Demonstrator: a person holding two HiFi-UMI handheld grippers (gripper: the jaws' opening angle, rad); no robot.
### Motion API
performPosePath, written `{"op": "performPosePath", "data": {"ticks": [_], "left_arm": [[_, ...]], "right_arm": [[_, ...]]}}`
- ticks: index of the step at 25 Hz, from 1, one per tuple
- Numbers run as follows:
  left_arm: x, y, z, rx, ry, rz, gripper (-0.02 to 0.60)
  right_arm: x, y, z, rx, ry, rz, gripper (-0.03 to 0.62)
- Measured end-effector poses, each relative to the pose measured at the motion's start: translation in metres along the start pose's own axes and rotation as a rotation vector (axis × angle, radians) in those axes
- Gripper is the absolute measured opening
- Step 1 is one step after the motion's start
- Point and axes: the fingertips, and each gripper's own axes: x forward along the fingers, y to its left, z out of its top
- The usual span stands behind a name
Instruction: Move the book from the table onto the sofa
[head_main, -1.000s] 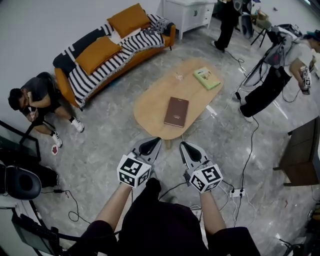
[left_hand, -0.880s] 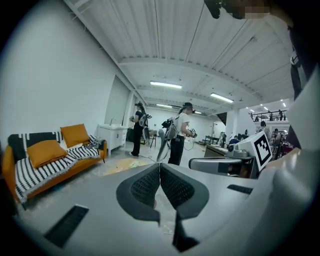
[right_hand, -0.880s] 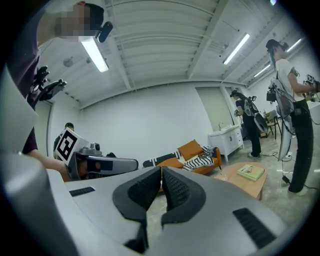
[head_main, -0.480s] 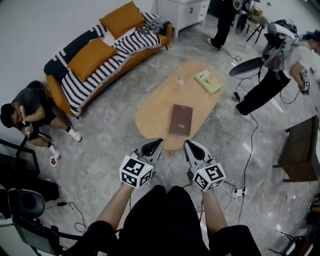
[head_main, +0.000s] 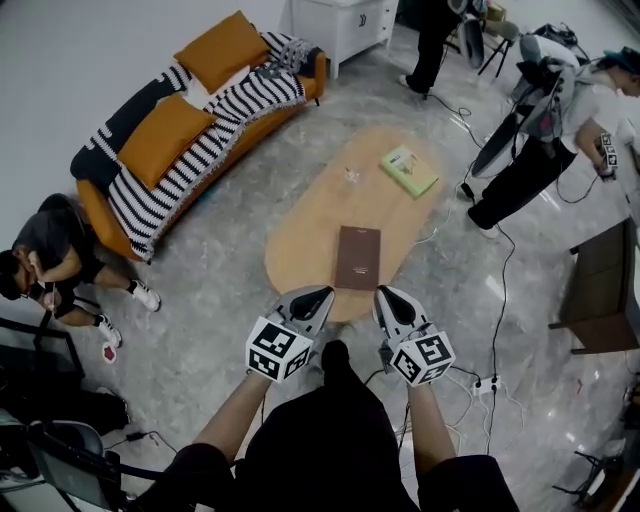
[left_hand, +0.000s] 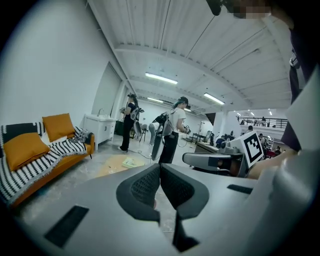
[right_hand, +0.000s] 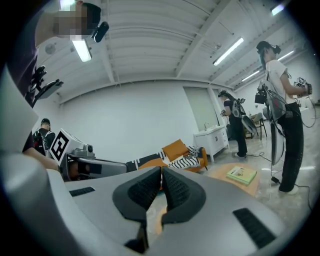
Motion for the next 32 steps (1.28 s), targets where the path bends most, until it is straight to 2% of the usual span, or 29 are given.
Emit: {"op": "performPosePath", "data": {"ticks": [9, 18, 22, 28, 32], "left_arm": [[0.073, 0.04, 0.021, 0.003, 0.063, -0.049, 0.015], [0.144, 0.08, 0.023, 0.016, 0.167, -0.089, 0.015], [0.165, 0.09, 0.017, 0.025, 0.212, -0.13, 0.015], [0.188, 0.106, 0.001, 0.029, 0.276, -0.234, 0.015], [0.201, 0.122, -0.018, 0.01, 0.31, -0.262, 0.015]], "right_arm": [[0.048, -0.068, 0.013, 0.044, 0.011, -0.047, 0.026], [0.084, -0.136, 0.002, 0.159, 0.025, -0.111, 0.026], [0.092, -0.155, -0.01, 0.206, 0.038, -0.154, 0.026], [0.104, -0.176, -0.026, 0.254, 0.032, -0.253, 0.026], [0.115, -0.188, -0.045, 0.283, 0.05, -0.29, 0.026]]}}
